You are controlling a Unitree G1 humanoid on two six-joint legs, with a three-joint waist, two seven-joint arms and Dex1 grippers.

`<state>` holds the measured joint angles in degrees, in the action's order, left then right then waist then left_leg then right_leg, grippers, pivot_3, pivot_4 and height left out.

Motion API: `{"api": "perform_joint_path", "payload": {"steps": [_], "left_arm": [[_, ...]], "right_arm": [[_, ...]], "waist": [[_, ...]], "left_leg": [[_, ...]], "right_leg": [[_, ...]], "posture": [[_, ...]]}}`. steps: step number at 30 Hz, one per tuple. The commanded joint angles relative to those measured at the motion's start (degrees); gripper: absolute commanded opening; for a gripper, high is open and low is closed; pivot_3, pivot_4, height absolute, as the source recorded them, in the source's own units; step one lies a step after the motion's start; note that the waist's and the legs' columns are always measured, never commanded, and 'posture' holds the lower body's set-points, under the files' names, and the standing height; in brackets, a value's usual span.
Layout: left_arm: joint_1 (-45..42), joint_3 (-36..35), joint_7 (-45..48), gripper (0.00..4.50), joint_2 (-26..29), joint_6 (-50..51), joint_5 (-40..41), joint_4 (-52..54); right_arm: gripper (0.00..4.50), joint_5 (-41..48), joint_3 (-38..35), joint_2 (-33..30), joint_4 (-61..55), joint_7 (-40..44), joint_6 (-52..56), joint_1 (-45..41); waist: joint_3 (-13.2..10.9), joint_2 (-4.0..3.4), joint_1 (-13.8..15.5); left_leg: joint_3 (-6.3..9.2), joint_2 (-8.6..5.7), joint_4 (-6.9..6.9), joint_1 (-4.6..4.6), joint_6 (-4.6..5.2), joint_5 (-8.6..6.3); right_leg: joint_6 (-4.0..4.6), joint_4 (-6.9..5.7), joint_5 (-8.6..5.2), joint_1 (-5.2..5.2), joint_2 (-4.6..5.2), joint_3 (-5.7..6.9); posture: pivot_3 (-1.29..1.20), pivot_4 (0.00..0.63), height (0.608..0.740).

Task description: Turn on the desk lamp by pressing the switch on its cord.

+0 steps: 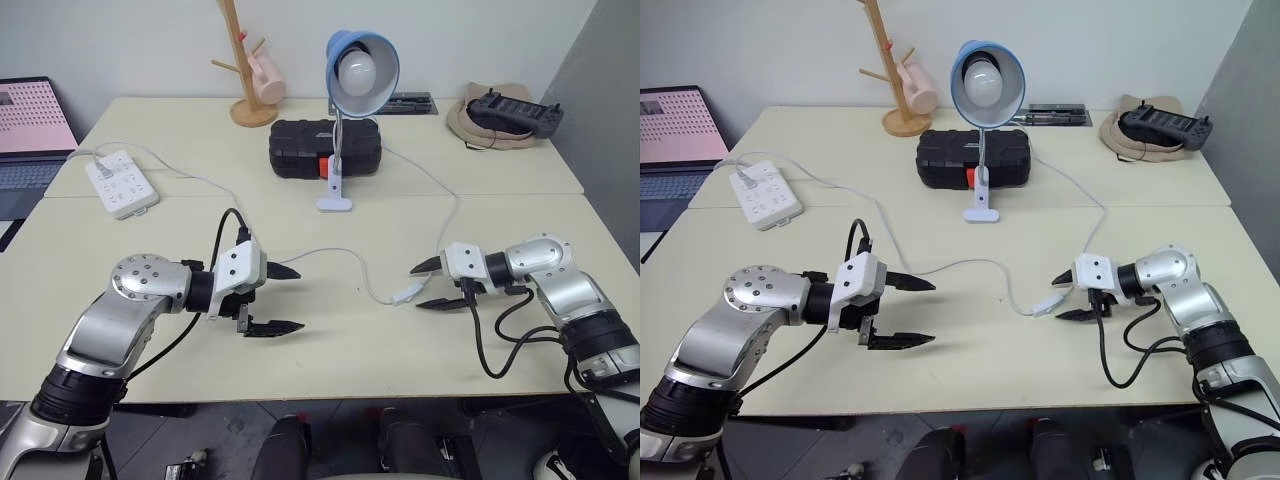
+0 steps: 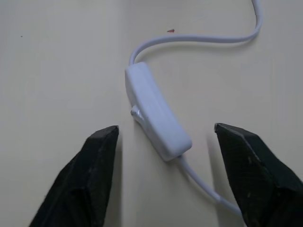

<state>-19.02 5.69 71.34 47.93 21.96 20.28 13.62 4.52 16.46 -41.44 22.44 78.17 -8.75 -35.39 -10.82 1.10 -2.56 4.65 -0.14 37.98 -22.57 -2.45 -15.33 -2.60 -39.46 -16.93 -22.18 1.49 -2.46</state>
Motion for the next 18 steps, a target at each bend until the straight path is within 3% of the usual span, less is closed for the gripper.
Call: {"api": "perform_joint_path", "payload": {"steps": [1, 9, 13, 16, 18], "left_arm": [[-0.6, -0.6, -0.7, 4.5, -0.5, -0.7, 0.5, 1.3], [-0.2, -0.6, -1.7, 4.5, -1.0, -1.1, 0.0, 0.8], [-0.8, -1.2, -3.3, 4.5, -2.1, 2.2, 1.8, 0.9], [-3.6, -4.8, -8.7, 4.5, -5.7, 15.1, 9.3, -0.3], [-4.6, -6.2, -10.7, 4.5, -6.9, 19.9, 12.0, -0.6]], "right_arm": [[2.31, -0.3, -0.5, 0.2, 0.7, 1.4, -1.6, -1.3], [0.38, 2.2, -2.5, 0.9, 0.2, 1.9, 3.1, -0.9], [0.35, 7.7, -5.9, 1.5, -6.8, -0.2, 15.1, 0.7], [0.35, 18.2, -11.7, 3.1, -16.9, -6.6, 36.1, 1.5], [0.35, 21.8, -13.9, 3.6, -20.9, -9.4, 43.8, 1.9]], "waist": [[0.0, 0.0, 0.1], [0.0, 0.0, 0.1], [0.0, 0.0, 0.2], [0.0, 0.0, 0.3], [0.0, 0.0, 0.3]], "left_leg": [[0.0, 0.0, 0.0, 0.0, 0.0, 0.0], [0.0, -0.01, 0.0, 0.02, 0.0, 0.0], [0.04, 0.0, 0.0, 0.01, 0.0, 0.0], [0.11, 0.03, 0.01, -0.02, 0.0, 0.0], [0.19, 0.03, 0.07, -0.08, 0.0, 0.0]], "right_leg": [[0.0, 0.0, 0.0, 0.0, 0.0, 0.01], [0.0, -0.03, 0.0, 0.0, -0.02, -0.01], [0.0, -0.04, 0.0, 0.0, 0.0, -0.01], [0.0, -0.07, 0.0, -0.02, 0.01, -0.01], [0.0, -0.12, 0.0, -0.03, 0.02, 0.05]], "posture": [[0.0, 0.15, 0.74], [0.0, 0.15, 0.74], [0.0, 0.15, 0.74], [0.0, 0.15, 0.74], [0.0, 0.15, 0.74]]}}
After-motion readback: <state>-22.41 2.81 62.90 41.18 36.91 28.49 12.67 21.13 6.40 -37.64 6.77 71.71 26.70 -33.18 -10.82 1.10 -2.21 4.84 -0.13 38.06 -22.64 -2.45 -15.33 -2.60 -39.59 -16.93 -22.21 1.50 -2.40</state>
